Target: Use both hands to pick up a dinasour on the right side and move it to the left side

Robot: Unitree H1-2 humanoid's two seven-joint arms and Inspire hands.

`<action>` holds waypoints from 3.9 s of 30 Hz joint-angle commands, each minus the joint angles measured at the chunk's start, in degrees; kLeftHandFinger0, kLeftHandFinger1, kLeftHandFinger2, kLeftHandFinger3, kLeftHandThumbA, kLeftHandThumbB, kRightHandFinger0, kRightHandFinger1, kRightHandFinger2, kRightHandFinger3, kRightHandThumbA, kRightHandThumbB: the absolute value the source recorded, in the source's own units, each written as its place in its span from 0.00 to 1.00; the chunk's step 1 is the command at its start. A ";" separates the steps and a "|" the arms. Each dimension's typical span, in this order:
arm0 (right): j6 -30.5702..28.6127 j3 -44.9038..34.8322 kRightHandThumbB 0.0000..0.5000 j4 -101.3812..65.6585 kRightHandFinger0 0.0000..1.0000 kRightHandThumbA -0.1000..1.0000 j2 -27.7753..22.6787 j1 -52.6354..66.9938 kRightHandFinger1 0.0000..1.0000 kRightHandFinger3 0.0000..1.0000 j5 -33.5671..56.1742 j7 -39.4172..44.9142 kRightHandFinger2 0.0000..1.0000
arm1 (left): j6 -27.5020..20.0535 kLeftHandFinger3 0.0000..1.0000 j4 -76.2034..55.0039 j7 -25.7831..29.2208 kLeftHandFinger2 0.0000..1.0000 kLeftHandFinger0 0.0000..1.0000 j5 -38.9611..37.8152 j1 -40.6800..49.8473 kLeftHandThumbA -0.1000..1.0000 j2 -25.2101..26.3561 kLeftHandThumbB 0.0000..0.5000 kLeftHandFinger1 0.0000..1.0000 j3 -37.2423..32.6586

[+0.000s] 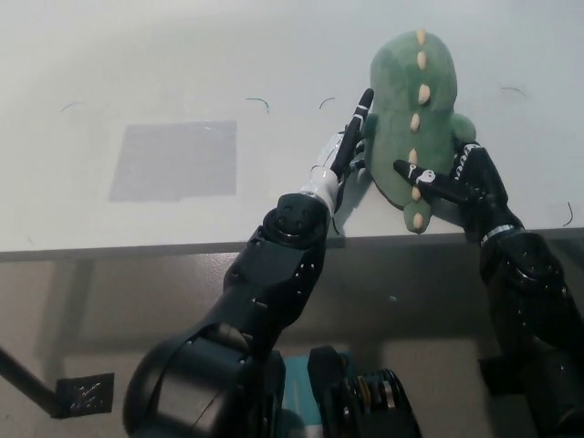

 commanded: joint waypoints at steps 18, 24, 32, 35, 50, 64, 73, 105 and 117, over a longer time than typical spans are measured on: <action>-3.32 6.58 0.12 1.69 1.00 1.00 5.96 -2.97 1.00 1.00 -5.72 -4.34 1.00 | -3.36 1.00 -2.98 -7.13 1.00 1.00 -1.18 3.84 1.00 -0.02 0.70 1.00 -1.08; -3.73 8.47 0.15 2.81 1.00 1.00 8.07 -2.31 1.00 1.00 -6.86 -6.13 1.00 | -4.18 1.00 -3.12 -6.56 1.00 1.00 -1.15 6.29 1.00 0.99 0.68 1.00 -1.27; -4.94 9.73 0.24 4.72 1.00 1.00 11.07 -1.26 1.00 1.00 -6.63 -6.54 1.00 | -5.89 1.00 -5.71 -5.83 1.00 1.00 -2.10 10.92 1.00 2.58 0.59 1.00 -0.73; -5.34 9.65 0.25 4.89 1.00 1.00 12.10 -0.86 1.00 1.00 -4.92 -4.30 1.00 | -6.28 1.00 -6.39 -4.91 1.00 1.00 -1.63 12.45 1.00 3.60 0.52 1.00 -1.05; -2.49 15.61 0.46 -1.48 1.00 1.00 16.46 4.14 1.00 1.00 -4.62 -1.46 1.00 | -8.37 1.00 -16.72 -7.77 1.00 1.00 -6.30 22.74 1.00 7.52 0.65 1.00 2.54; -1.33 21.28 0.31 -6.37 1.00 1.00 18.49 6.76 1.00 1.00 -5.97 0.52 1.00 | -5.08 1.00 -37.27 -9.51 1.00 1.00 -8.85 34.41 1.00 9.76 0.68 1.00 2.59; -1.43 24.29 0.34 -5.71 1.00 1.00 18.59 4.63 1.00 1.00 -8.07 -1.09 1.00 | -4.90 1.00 -40.55 -9.90 1.00 1.00 -11.89 35.58 1.00 10.94 0.71 1.00 3.55; -1.24 21.33 0.27 15.75 1.00 1.00 23.85 -14.18 1.00 1.00 -9.48 -1.63 1.00 | 0.00 1.00 -31.02 -10.59 1.00 1.00 -19.34 24.72 1.00 16.69 0.72 1.00 12.23; -2.74 20.91 0.31 19.60 1.00 1.00 23.55 -18.31 1.00 1.00 -10.22 -2.67 1.00 | 2.71 1.00 -31.49 -7.53 1.00 1.00 -18.88 22.33 1.00 17.07 0.75 1.00 12.50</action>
